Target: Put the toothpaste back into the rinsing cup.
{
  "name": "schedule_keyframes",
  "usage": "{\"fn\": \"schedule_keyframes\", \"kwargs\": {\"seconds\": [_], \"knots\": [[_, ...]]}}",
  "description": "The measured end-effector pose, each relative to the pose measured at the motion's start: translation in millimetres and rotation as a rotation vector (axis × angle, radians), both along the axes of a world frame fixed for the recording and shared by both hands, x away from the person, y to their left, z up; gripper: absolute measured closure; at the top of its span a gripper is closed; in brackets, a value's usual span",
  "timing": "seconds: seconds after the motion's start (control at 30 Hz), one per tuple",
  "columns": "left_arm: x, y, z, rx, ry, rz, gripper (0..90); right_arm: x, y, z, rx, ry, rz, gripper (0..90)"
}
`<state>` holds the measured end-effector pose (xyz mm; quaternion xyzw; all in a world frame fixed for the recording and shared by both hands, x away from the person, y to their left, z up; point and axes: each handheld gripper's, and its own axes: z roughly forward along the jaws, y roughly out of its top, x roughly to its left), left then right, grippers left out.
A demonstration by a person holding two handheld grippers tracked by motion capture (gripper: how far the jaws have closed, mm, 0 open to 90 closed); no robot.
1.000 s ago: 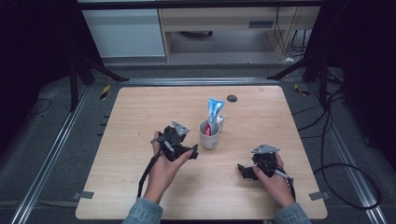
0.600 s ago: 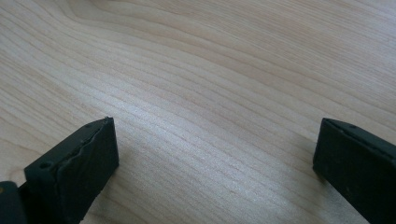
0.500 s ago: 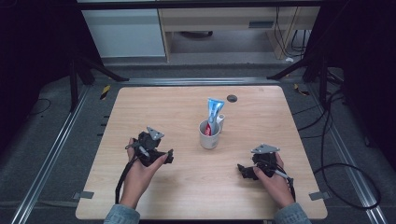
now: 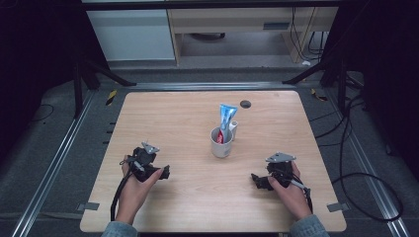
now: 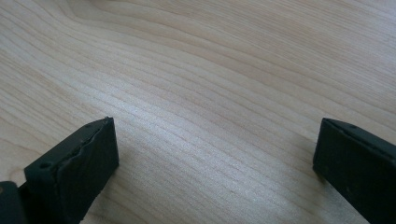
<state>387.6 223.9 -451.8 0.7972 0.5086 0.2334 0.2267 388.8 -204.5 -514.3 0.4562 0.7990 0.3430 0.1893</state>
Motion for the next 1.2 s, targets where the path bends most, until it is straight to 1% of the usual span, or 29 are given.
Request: {"fn": "schedule_keyframes", "kwargs": {"seconds": [0.13,0.2,0.23,0.33,0.37,0.4,0.53,0.57,0.6,0.63,0.67,0.73,0.77,0.8,0.83,0.87,0.93,0.97,1.0,1.03,1.1,1.13,1.17,1.2], "knots": [[0.0,5.6,-3.8,0.008,0.007,0.002,3.9,-0.1,0.1,0.0,0.001,0.001,-0.001,0.4],[1.0,9.9,-5.5,0.022,0.008,0.002,3.9,0.0,0.1,-0.1,0.002,0.001,0.000,0.4],[3.4,14.9,-8.1,0.037,0.009,0.004,3.6,0.0,-0.1,0.0,-0.001,0.000,0.001,0.4],[7.8,22.8,-13.6,0.032,0.019,0.008,3.6,0.1,-0.1,-0.1,0.000,-0.001,0.002,0.4],[7.8,22.8,-13.6,0.032,0.019,0.008,3.6,0.1,-0.1,-0.1,0.000,-0.001,0.002,0.4],[10.8,26.7,-17.3,0.029,0.024,0.014,3.6,0.2,-0.1,-0.1,0.000,-0.001,0.002,0.4],[17.1,31.2,-22.8,0.020,0.021,0.030,3.7,0.1,-0.1,-0.1,0.000,0.000,0.002,0.4],[22.6,33.4,-26.5,0.005,0.014,0.039,4.0,0.1,-0.1,-0.1,0.000,0.000,0.002,0.4],[22.6,33.4,-26.5,0.005,0.014,0.039,4.1,0.5,-0.3,-0.4,-0.006,-0.007,0.003,0.4],[25.6,34.3,-28.2,-0.001,0.010,0.043,4.1,0.5,-0.3,-0.4,-0.006,-0.007,0.003,0.4],[28.7,35.0,-29.6,-0.007,0.006,0.049,4.2,0.1,0.0,-0.1,0.001,0.000,0.001,0.4],[34.8,36.1,-32.0,-0.022,-0.009,0.054,4.3,0.2,-0.1,-0.1,0.001,0.000,0.002,0.3],[38.0,36.3,-33.5,-0.029,-0.016,0.065,4.4,0.5,-0.3,-0.4,-0.005,-0.006,0.003,0.3],[43.7,36.5,-36.8,-0.042,-0.029,0.075,4.6,0.1,0.0,-0.1,0.002,0.001,0.001,0.3],[46.2,36.7,-38.7,-0.046,-0.035,0.078,4.6,0.1,0.0,-0.1,0.002,0.001,0.001,0.3],[46.2,36.7,-38.7,-0.046,-0.035,0.078,4.7,0.1,0.0,-0.1,0.002,0.001,0.001,0.3],[52.7,39.6,-44.4,-0.050,-0.034,0.091,4.7,0.3,0.0,-0.1,0.002,0.002,0.002,0.3],[52.7,39.6,-44.4,-0.050,-0.034,0.091,4.6,0.3,0.0,-0.1,0.002,0.002,0.002,0.3],[56.8,44.0,-47.2,-0.088,-0.032,0.098,3.7,1.0,-0.3,-1.0,-0.010,-0.011,0.006,0.3],[58.5,46.1,-48.4,-0.104,-0.034,0.101,3.8,1.1,-0.4,-1.0,-0.010,-0.012,0.007,0.3],[61.5,49.6,-51.7,-0.138,-0.038,0.088,2.2,1.2,-0.4,-0.9,-0.011,-0.012,0.009,0.3],[61.5,49.6,-51.7,-0.138,-0.038,0.088,0.3,1.2,-0.4,-0.9,-0.011,-0.012,0.009,0.3],[61.9,50.9,-54.3,-0.149,-0.059,0.077,0.0,1.3,-0.4,-1.0,-0.012,-0.013,0.009,0.3],[61.3,52.3,-57.5,-0.161,-0.093,0.070,0.0,1.3,-0.4,-1.0,-0.012,-0.013,0.009,0.3]]}}
